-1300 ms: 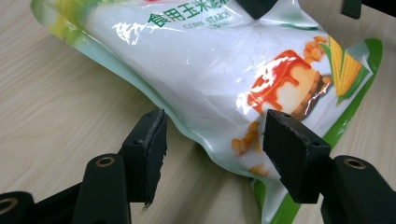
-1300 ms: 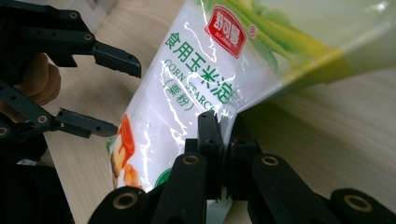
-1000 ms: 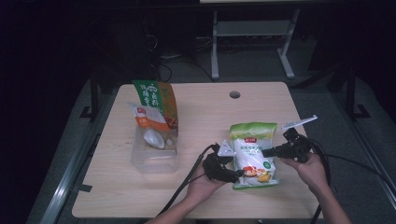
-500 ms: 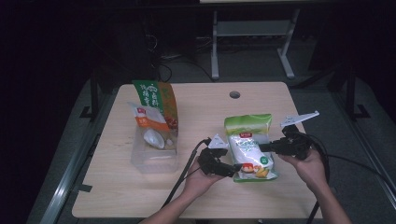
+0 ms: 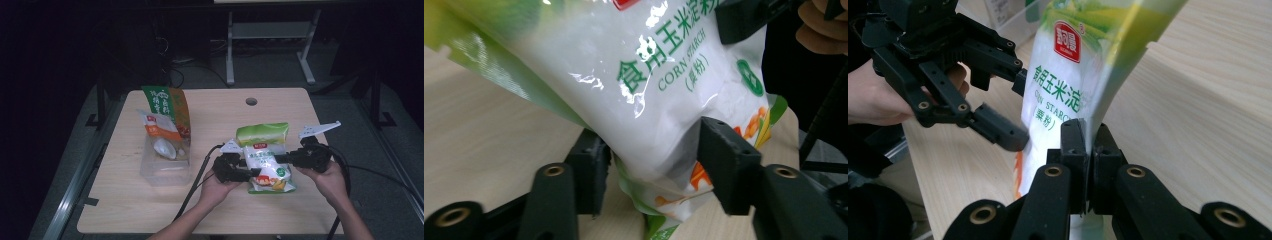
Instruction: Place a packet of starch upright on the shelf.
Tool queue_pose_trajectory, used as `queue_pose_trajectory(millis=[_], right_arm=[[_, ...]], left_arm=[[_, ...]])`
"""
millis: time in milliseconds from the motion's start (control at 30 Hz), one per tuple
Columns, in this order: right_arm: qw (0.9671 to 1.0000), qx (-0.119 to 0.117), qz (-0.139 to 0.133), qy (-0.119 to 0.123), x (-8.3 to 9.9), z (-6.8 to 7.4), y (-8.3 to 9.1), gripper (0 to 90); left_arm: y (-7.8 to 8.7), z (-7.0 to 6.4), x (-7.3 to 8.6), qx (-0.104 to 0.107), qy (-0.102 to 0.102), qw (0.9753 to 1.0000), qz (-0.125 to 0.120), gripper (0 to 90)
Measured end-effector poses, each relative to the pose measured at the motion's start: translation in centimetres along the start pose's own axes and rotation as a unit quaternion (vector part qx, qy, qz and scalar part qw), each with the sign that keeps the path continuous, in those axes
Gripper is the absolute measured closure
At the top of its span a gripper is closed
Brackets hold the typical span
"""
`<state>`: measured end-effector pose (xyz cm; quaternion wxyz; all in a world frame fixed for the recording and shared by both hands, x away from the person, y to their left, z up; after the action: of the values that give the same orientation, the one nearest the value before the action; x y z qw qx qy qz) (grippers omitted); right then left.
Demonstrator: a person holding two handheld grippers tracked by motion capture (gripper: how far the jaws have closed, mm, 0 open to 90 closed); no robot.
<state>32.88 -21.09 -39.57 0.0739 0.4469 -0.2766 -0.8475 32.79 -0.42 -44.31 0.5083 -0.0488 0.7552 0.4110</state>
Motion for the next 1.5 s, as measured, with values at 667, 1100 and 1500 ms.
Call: queue_pose_trajectory(millis=[667, 1100, 1500], right_arm=[[0.9976, 0.02, 0.062, 0.021, 1.8, 0.8, -2.9, 78.7], [0.9966, 0.001, 0.082, 0.013, 1.8, 0.7, -3.5, 86.6], [0.9977, 0.011, 0.064, 0.019, 0.9, 1.3, -3.5, 87.8]], left_arm=[[1.4, -0.6, -0.2, -0.065, -0.067, 0.9954, -0.02, 64.5], [1.7, -0.5, 0.0, -0.061, -0.071, 0.9956, -0.01, 57.7], [3.6, 0.6, 1.7, -0.084, -0.063, 0.9944, -0.011, 44.6]])
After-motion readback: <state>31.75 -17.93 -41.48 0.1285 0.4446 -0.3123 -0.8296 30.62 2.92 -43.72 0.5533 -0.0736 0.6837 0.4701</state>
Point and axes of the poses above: each handheld gripper's, and its own axes: y roughly backward along the jaws, x roughly out of its underside, z roughly to its left, the point moved 4 cm from there along -y, roughly forward along the jaws, and after that the axes turned 15 degrees about -x, right-handed, at the moved point
